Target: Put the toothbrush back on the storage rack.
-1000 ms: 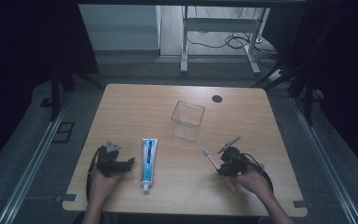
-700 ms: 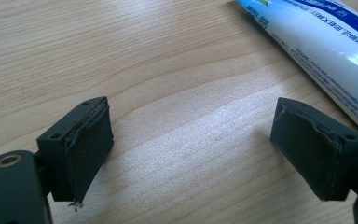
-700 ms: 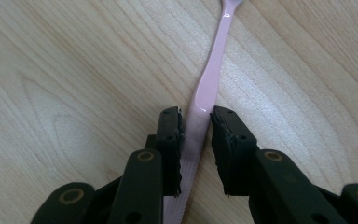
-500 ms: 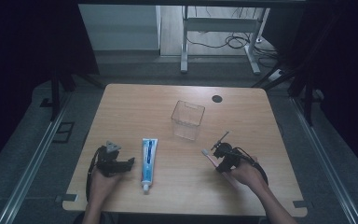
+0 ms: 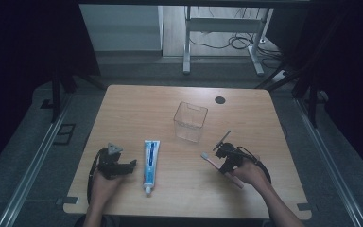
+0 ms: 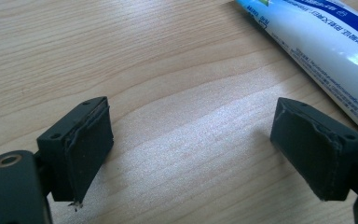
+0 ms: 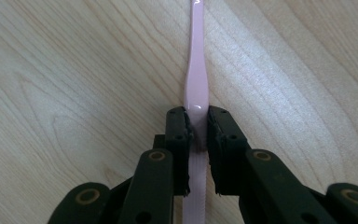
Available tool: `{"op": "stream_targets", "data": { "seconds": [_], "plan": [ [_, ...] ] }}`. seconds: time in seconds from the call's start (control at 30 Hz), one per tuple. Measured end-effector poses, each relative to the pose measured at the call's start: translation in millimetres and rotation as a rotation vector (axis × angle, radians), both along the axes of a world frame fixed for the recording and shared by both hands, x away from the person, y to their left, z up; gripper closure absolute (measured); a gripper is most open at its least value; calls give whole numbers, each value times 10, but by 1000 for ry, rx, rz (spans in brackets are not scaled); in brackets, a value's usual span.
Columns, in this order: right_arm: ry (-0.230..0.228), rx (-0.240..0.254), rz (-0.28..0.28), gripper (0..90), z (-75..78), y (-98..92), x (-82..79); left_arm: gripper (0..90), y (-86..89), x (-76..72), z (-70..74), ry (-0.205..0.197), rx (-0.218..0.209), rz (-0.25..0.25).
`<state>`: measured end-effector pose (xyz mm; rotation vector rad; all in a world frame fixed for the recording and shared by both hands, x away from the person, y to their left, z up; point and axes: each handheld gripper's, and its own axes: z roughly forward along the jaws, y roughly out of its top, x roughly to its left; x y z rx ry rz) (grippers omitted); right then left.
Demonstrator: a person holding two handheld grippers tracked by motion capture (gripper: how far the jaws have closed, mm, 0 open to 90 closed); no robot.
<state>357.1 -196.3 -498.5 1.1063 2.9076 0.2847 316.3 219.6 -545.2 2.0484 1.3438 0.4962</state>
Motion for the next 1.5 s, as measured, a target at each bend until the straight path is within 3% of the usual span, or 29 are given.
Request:
{"op": "stream_targets", "data": {
  "seconds": [0.53, 1.5],
  "plan": [
    [-49, 93, -11, 786, 155, -129, -26, 128, 0, 0, 0, 0, 0, 0],
    [-213, 272, -43, 785, 657, -208, 8, 128, 0, 0, 0, -1, 1, 0]
  ]
}}
